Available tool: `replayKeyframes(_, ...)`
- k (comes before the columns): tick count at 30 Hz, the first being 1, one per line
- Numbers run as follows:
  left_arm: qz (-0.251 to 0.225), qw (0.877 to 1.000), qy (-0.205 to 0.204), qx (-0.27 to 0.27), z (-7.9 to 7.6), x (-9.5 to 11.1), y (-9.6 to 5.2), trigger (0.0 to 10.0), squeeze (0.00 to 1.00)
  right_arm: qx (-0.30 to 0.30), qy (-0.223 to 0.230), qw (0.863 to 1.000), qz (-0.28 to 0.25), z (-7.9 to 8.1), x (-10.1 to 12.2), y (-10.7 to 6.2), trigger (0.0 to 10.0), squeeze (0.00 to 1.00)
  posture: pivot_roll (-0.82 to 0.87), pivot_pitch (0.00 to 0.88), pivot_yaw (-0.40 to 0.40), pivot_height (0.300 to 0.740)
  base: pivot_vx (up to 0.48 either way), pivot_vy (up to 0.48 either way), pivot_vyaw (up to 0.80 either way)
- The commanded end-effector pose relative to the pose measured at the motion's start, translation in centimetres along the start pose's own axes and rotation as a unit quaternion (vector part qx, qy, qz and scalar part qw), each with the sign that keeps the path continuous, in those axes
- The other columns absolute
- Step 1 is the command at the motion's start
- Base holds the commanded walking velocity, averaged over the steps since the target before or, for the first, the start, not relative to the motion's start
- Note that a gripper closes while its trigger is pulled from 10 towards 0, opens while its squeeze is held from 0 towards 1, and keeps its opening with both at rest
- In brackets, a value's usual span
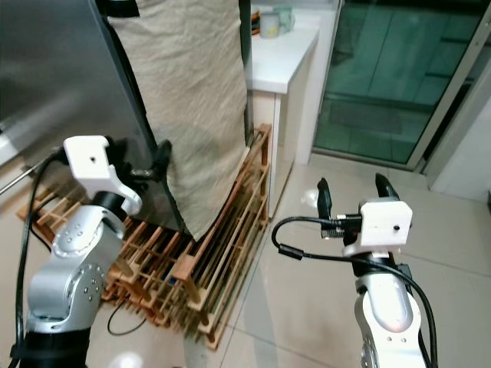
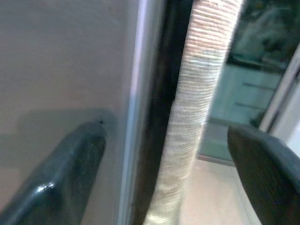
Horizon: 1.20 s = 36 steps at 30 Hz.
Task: Restocking fridge
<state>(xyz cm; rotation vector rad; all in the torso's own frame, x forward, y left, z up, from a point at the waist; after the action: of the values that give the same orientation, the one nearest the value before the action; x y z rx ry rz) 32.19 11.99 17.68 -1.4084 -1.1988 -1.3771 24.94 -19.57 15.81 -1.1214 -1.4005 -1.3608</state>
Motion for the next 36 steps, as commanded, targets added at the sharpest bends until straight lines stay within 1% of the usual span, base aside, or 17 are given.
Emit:
replayKeyframes(1,-0.003,1.000,0.008,-0.025,-0.8,0.6,0.6,10.0,0.00,0.002,0.003,1.000,0.008,0.1,-0.3,0.1,10.0,0.00,-0.19,0.000,0.089,0.740,0.000,0.000,0.00)
replayKeyframes(6,0.016,1.000,-0.005,-0.020,-0.8,-0.1,0.8,10.0,0.00,-0.001,0.002,1.000,0.010,-0.1,-0.3,0.0,10.0,0.00,-0.19,0.000,0.090,0.740,0.000,0.000,0.00)
replayKeyframes(7,0.017,0.999,-0.023,-0.019,-0.9,-0.1,1.0,10.0,0.00,-0.002,0.001,1.000,0.010,-0.1,-0.3,0.0,10.0,0.00,-0.20,0.000,0.092,0.740,0.000,0.000,0.00)
replayKeyframes(8,0.017,0.999,-0.023,-0.019,-0.9,-0.1,1.0,10.0,0.00,-0.002,0.001,1.000,0.010,-0.1,-0.3,0.0,10.0,0.00,-0.20,0.000,0.092,0.740,0.000,0.000,0.00)
replayKeyframes(10,0.013,0.999,-0.040,-0.026,-1.1,0.2,1.1,10.0,0.00,-0.003,0.000,1.000,0.009,-0.2,-0.2,-0.1,10.0,0.00,-0.21,0.000,0.094,0.740,0.000,0.000,0.00)
replayKeyframes(13,0.018,0.998,-0.038,-0.037,-1.1,0.2,0.6,10.0,0.00,-0.006,-0.003,1.000,0.008,-0.4,-0.1,-0.1,10.0,0.00,-0.20,0.000,0.094,0.740,0.000,0.000,0.00)
replayKeyframes(16,0.027,0.998,-0.032,-0.042,-0.9,-0.2,-0.3,10.0,0.00,-0.007,-0.003,1.000,0.011,-0.5,-0.2,-0.1,10.0,0.00,-0.20,0.000,0.092,0.740,0.000,0.000,0.00)
replayKeyframes(19,0.034,0.998,-0.036,-0.048,-1.1,-0.5,-0.8,10.0,0.00,-0.007,-0.003,1.000,0.014,-0.5,-0.4,-0.2,10.0,0.00,-0.19,0.000,0.089,0.740,0.000,0.000,0.00)
replayKeyframes(25,0.035,0.997,-0.043,-0.061,-1.3,-0.2,-1.1,10.0,0.00,-0.004,-0.003,1.000,0.017,-0.4,-0.6,-0.1,10.0,0.00,-0.18,0.000,0.087,0.740,0.000,0.000,0.00)
replayKeyframes(30,0.034,0.996,-0.047,-0.060,-1.4,-0.2,-1.0,10.0,0.00,-0.001,-0.003,1.000,0.017,-0.3,-0.7,0.0,10.0,0.00,-0.18,0.000,0.086,0.740,0.000,0.000,0.00)
replayKeyframes(31,0.028,0.996,-0.058,-0.065,-1.6,0.2,-0.8,10.0,0.00,-0.001,-0.004,1.000,0.016,-0.3,-0.7,0.0,10.0,0.00,-0.19,0.000,0.089,0.740,0.000,0.000,0.00)
replayKeyframes(32,0.028,0.996,-0.058,-0.065,-1.6,0.2,-0.8,10.0,0.00,-0.001,-0.004,1.000,0.016,-0.3,-0.7,0.0,10.0,0.00,-0.19,0.000,0.089,0.740,0.000,0.000,0.00)
replayKeyframes(36,0.032,0.995,-0.061,-0.076,-1.3,0.4,-1.4,10.0,0.00,-0.002,-0.006,1.000,0.016,-0.5,-0.7,0.0,10.0,0.00,-0.19,0.000,0.091,0.740,0.000,0.000,0.00)
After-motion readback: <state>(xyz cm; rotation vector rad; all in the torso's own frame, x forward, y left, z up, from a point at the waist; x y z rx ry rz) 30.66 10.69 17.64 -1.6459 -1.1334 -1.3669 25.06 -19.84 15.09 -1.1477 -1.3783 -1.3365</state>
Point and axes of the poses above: a point about 5 cm out from each wrist's last joint towards the gripper, its own y axis pointing out of the wrist towards the gripper, its own x axis along the axis of the wrist's last joint, z = x × y, the point moved 3 cm from there along y, pointing out of the wrist towards the gripper, and after that the axes turned 7 degrees about y, right-handed, at the moved point
